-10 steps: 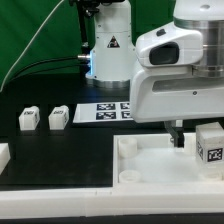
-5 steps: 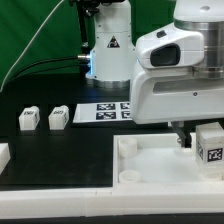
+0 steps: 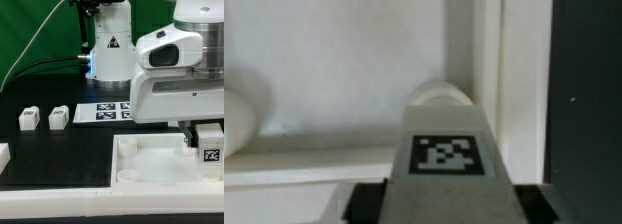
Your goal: Assemble one leg
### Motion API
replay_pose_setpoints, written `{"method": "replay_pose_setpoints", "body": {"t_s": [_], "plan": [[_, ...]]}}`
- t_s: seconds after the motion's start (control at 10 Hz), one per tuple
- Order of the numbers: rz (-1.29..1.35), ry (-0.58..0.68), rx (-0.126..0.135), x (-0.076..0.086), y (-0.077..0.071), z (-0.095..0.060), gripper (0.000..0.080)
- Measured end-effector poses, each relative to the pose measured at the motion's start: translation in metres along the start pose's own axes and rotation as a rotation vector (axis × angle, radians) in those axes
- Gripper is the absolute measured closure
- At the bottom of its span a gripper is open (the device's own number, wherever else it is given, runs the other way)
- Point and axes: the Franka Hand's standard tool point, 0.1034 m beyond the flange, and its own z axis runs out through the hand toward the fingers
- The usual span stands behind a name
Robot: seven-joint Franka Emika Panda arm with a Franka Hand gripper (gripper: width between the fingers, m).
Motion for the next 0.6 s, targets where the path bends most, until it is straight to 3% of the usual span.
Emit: {"method": "replay_pose_setpoints", "body": {"t_s": [0.6], "plan": [[0.715,0.000,0.002,-0.0016,-0.0031,0.0012,0.0505]]}}
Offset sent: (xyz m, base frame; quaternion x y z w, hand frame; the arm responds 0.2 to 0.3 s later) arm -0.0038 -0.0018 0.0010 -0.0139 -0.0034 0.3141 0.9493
